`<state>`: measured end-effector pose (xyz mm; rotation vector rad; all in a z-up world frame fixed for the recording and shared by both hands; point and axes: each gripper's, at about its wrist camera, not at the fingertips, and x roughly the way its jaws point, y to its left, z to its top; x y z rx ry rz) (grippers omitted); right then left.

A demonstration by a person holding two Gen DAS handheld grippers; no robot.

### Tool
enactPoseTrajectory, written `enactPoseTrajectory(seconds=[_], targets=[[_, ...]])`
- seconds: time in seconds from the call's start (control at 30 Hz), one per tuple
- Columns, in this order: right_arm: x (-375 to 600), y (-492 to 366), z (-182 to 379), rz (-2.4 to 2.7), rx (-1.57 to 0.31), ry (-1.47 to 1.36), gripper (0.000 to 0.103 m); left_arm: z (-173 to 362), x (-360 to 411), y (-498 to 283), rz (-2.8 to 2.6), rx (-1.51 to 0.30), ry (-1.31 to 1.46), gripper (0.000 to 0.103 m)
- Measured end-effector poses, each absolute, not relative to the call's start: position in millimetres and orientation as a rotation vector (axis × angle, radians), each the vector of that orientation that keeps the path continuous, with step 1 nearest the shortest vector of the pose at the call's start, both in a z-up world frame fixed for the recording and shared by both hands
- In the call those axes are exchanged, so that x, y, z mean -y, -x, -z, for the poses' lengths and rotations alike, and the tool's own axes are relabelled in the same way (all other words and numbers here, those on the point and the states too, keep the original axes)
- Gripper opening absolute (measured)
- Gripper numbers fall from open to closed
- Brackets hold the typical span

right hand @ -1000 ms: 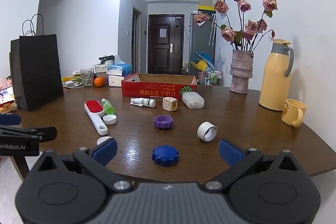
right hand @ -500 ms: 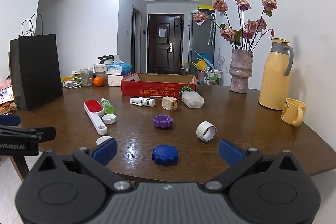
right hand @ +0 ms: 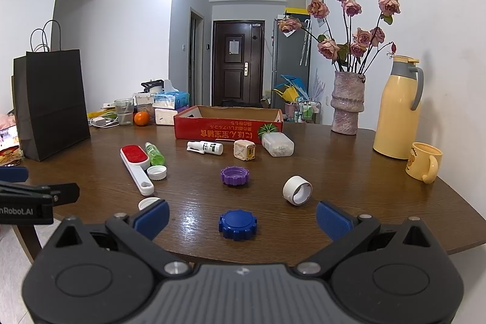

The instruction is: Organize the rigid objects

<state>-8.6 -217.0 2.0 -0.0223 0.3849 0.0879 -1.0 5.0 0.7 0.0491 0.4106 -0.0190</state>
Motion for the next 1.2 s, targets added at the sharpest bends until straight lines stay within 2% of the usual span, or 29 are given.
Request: enactPoseTrajectory(seconds=[1.2], targets=[[215.5,9.2,-2.9,-0.086,-0.383,0.024,0.103,-7.9,-3.4,0.7,0.018,-0.406,-0.04,0.103]])
